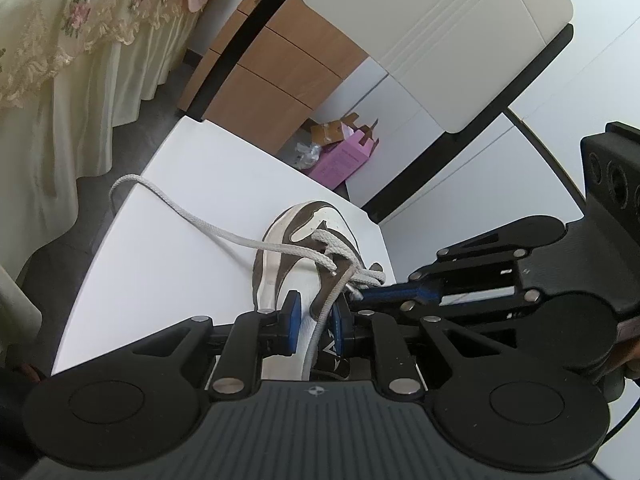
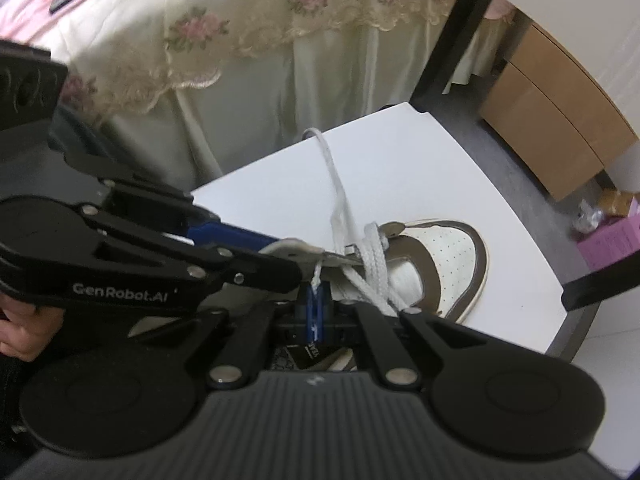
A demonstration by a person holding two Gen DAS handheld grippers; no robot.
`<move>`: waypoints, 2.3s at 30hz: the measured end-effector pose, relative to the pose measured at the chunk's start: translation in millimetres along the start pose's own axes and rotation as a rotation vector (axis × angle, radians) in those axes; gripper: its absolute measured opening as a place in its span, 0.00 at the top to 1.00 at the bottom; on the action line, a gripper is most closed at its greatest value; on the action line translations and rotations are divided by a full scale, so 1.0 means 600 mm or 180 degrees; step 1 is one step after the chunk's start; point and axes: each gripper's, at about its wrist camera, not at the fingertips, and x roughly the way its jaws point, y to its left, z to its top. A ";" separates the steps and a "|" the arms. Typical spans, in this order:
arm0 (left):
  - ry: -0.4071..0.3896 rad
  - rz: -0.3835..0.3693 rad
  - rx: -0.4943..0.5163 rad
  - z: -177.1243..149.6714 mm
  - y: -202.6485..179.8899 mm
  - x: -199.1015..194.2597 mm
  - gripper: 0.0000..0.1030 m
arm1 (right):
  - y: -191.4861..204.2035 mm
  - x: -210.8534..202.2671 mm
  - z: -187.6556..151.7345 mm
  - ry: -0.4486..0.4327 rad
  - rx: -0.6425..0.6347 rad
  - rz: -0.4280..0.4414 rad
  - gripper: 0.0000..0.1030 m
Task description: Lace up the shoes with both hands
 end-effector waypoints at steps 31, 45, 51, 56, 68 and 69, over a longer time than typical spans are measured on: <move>0.0163 -0.0963 -0.1804 0.021 0.117 0.057 0.86 | -0.018 0.010 -0.012 -0.0283 0.0475 0.0044 0.97; 0.0130 -0.0858 -0.1604 0.025 0.102 0.049 0.98 | -0.007 -0.052 0.000 -0.0291 0.0154 0.0120 0.51; 0.0140 -0.0770 -0.1380 0.033 0.086 0.046 0.98 | 0.000 -0.044 0.034 -0.0185 -0.0022 0.0101 0.51; 0.0155 -0.0740 -0.1347 0.037 0.087 0.043 0.98 | 0.005 -0.014 0.052 -0.0031 -0.0078 0.0111 0.50; -0.0187 -0.0824 -0.1580 0.069 0.117 -0.013 0.98 | -0.001 -0.002 0.036 0.0000 0.0079 -0.0021 0.50; -0.0202 -0.0806 -0.1546 0.071 0.117 -0.017 0.98 | -0.005 -0.006 0.038 -0.0074 0.0178 -0.0005 0.51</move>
